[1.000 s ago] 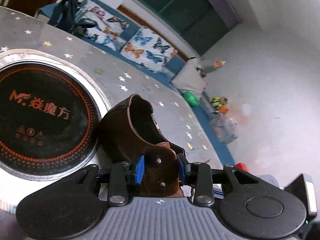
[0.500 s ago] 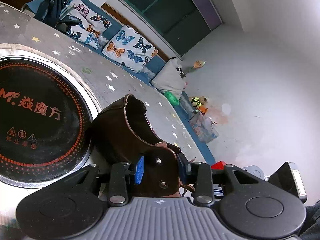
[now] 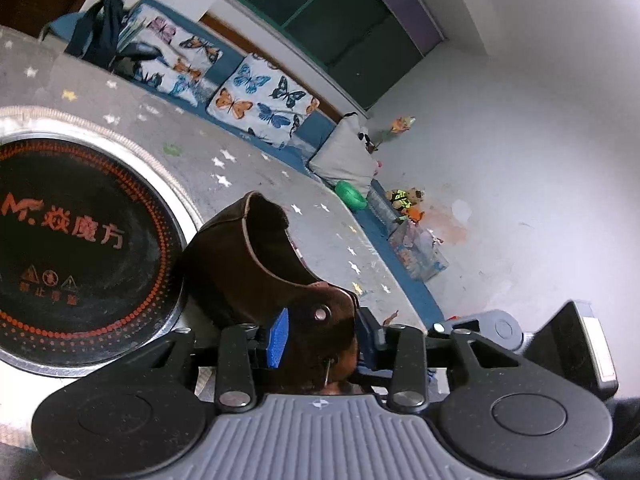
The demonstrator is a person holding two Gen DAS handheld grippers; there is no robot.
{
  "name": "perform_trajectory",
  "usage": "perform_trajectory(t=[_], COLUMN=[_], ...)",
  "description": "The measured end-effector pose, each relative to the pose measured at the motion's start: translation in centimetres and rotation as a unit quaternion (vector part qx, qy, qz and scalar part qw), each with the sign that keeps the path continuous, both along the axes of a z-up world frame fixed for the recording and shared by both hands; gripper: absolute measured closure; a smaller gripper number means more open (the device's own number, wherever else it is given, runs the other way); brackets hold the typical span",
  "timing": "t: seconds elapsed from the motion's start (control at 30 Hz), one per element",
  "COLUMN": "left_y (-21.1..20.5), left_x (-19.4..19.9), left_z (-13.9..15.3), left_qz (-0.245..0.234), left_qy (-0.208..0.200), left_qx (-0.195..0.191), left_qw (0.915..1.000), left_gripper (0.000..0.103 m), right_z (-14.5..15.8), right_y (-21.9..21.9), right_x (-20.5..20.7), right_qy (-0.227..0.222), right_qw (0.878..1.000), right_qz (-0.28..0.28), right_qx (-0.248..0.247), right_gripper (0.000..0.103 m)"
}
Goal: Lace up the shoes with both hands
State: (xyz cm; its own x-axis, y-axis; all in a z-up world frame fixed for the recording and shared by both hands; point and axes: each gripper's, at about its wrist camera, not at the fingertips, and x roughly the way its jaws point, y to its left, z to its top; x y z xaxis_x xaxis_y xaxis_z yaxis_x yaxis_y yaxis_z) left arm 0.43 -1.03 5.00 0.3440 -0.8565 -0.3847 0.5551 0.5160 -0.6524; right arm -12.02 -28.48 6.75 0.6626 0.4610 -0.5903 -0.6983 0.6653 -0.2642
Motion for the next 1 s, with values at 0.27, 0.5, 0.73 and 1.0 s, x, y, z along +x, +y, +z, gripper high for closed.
perform_trajectory(t=[0.27,0.5,0.73,1.0], left_y=[-0.8,-1.0,-0.1,4.2], left_x=[-2.4,-2.8,-4.4,-6.3], left_z=[0.0,-0.9,-0.3,0.0], left_qz=[-0.020,-0.011,0.035,0.130], left_qy=[-0.040,-0.045,-0.070,-0.058], left_qx=[0.050,0.053,0.080,0.070], left_qw=[0.9978,0.9976,0.9937,0.9873], left_gripper=[0.065,0.094,0.102,0.102], right_z=[-0.2,-0.4,-0.5,0.1], right_y=[0.0,0.0,-0.1,-0.7], right_x=[0.0,-0.1,-0.3,-1.5], right_qy=[-0.001,-0.002,0.000,-0.003], right_qw=[1.000,1.000,1.000,0.999], right_qz=[-0.007,-0.012,-0.023,-0.038], right_qx=[0.006,0.007,0.013,0.035], right_gripper=[0.102,0.102,0.099,0.093])
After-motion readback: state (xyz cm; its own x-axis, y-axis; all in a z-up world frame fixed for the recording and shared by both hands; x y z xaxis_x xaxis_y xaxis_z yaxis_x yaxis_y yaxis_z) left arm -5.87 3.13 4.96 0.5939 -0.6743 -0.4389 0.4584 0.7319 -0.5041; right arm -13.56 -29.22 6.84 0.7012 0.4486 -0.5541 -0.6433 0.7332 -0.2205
